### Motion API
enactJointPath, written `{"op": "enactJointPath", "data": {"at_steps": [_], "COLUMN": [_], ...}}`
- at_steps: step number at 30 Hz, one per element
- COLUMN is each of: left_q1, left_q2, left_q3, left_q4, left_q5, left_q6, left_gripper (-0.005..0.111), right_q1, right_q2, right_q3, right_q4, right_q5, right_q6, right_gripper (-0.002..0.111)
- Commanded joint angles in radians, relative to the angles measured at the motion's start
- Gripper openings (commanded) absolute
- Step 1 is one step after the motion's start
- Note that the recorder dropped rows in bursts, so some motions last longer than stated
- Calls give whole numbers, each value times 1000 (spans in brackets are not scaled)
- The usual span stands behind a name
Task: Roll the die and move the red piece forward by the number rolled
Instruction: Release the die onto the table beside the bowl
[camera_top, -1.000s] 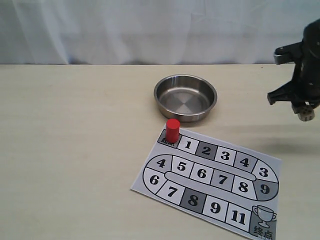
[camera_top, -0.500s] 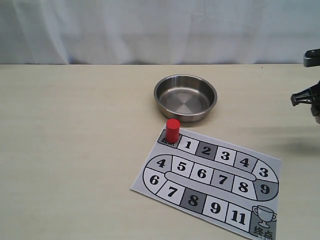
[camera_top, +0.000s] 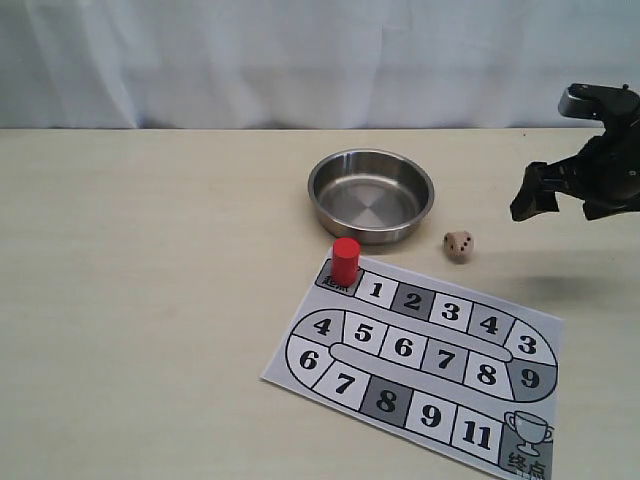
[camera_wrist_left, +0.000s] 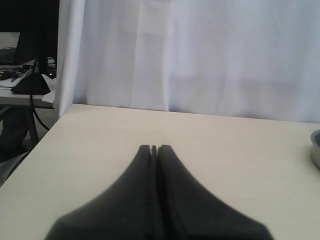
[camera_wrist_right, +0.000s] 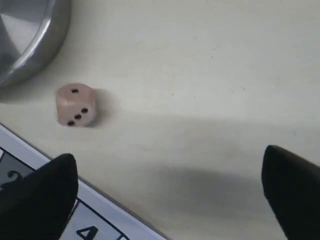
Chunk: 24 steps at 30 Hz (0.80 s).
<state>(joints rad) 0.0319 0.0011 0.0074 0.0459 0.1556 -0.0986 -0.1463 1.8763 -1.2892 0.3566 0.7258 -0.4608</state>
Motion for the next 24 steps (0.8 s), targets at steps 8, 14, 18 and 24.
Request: {"op": "enactJointPath", "data": {"at_steps": [8, 14, 18, 24], "left_q1": [-8, -8, -8, -8], "left_q2": [-1, -1, -1, -1], "left_q3": [-7, -7, -7, -7], "left_q4": [-2, -2, -2, -2], "left_q5": [-12, -14, -14, -14], "left_q6": [-2, -2, -2, -2], "left_gripper": [0, 0, 0, 0], "right_q1": [-2, -2, -2, 5], "right_q2": [-4, -4, -4, -4], "right_q3": [4, 4, 4, 4], "right_q4": [-252, -273, -260, -99], "right_q5": [2, 16, 31, 40], "right_q6": [152, 174, 170, -8], "right_gripper": [87, 87, 82, 48]}}
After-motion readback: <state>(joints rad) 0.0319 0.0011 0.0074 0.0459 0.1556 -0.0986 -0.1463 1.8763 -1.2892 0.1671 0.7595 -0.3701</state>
